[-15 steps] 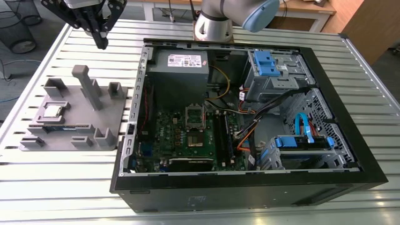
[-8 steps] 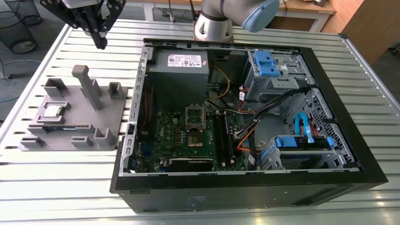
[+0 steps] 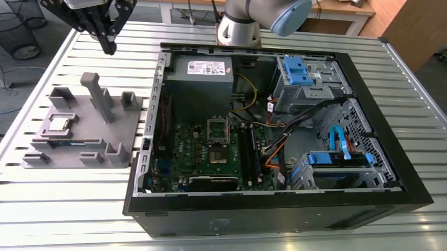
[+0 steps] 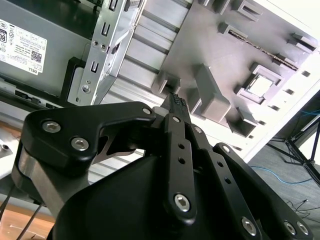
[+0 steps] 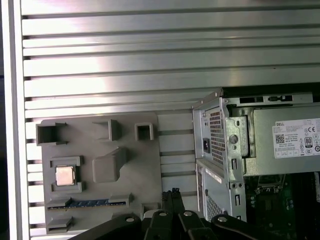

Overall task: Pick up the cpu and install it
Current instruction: 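Reach for the cpu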

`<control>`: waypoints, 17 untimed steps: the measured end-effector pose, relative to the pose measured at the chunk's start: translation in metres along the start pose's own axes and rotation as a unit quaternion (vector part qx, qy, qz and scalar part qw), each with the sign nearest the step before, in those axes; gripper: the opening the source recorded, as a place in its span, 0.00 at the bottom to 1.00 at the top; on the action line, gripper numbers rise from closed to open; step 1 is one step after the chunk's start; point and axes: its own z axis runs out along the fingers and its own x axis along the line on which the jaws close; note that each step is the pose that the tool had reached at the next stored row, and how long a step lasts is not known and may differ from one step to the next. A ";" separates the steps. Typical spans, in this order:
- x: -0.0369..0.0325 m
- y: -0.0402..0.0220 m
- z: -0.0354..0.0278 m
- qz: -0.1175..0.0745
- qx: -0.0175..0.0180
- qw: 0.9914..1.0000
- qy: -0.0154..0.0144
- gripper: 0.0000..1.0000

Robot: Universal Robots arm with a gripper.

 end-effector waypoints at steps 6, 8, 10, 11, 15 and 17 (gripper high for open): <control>0.0070 -0.0005 0.0001 0.000 0.000 1.000 0.000 0.11; 0.0093 -0.0007 0.0001 0.000 0.000 1.000 0.000 0.11; 0.0117 -0.0009 0.0002 0.000 0.000 1.000 0.000 0.11; 0.0130 -0.0010 0.0002 0.000 0.000 1.000 0.000 0.11; 0.0189 -0.0015 0.0002 0.000 0.000 1.000 0.000 0.11; 0.0221 -0.0017 0.0002 0.000 0.000 1.000 0.000 0.11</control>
